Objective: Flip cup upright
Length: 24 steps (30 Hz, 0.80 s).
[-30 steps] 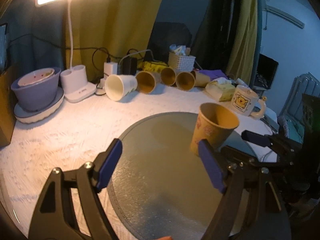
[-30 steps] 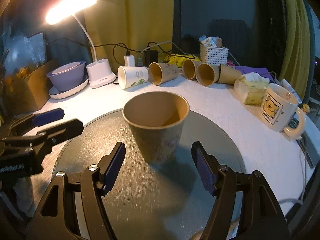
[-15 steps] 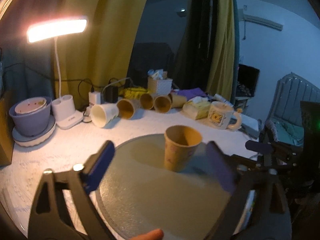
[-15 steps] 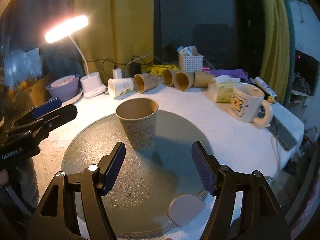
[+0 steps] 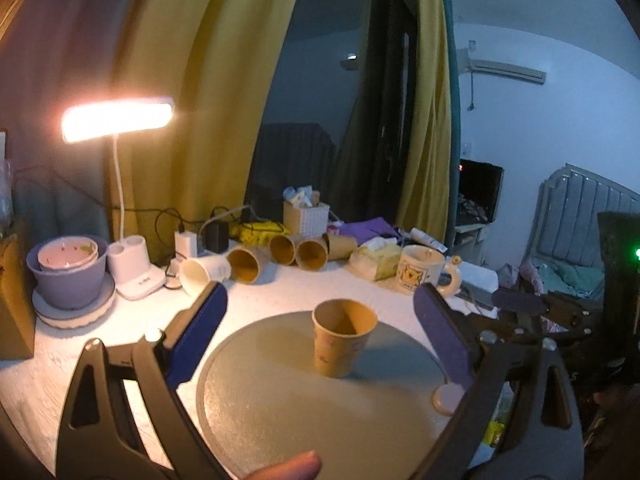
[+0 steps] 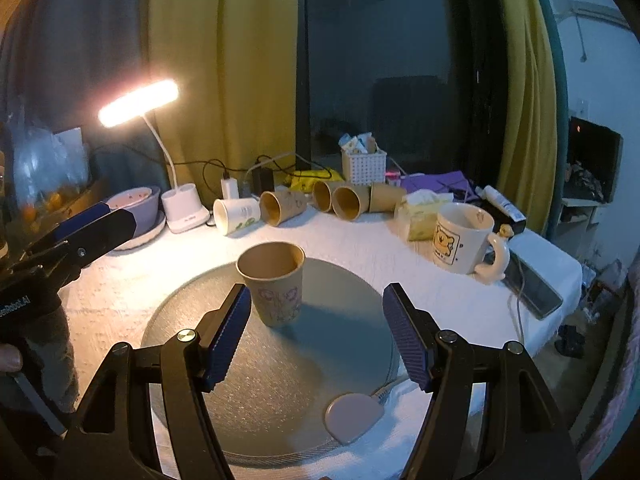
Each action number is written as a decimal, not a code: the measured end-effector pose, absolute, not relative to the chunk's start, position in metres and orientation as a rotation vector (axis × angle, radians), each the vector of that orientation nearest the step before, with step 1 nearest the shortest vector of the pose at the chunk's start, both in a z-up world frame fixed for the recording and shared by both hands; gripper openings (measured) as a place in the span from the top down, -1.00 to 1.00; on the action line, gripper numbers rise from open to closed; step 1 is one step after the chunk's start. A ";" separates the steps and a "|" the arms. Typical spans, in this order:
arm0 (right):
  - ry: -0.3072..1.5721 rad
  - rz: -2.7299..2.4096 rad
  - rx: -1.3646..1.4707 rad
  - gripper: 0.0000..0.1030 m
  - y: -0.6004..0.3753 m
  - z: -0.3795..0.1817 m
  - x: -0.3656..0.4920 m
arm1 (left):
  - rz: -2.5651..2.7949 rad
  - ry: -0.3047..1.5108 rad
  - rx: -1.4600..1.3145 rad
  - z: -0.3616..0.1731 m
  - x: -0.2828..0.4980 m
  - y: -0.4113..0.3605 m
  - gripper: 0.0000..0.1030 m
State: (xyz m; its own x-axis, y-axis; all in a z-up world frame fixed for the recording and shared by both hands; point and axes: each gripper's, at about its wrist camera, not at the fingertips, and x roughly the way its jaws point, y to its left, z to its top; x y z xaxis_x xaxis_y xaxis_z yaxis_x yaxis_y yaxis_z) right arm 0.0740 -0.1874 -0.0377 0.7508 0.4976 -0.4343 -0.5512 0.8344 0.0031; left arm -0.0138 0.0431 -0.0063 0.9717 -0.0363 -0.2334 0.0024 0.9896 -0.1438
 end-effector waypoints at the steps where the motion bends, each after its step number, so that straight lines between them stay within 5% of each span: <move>1: 0.434 0.577 -0.126 -0.39 -0.188 -0.036 0.073 | -0.017 0.231 -0.133 -0.005 -0.015 0.041 -0.85; 24: 0.334 0.574 -0.135 -0.39 -0.185 0.003 0.043 | -0.030 0.120 -0.101 0.022 -0.043 0.039 -0.85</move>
State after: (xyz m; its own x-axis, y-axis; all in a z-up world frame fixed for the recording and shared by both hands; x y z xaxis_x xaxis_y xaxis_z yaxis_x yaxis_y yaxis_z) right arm 0.0434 -0.1854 0.0032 0.7879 0.5092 -0.3463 -0.5527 0.8327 -0.0329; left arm -0.0429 0.0392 0.0218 0.9923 -0.0361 -0.1183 0.0240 0.9945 -0.1021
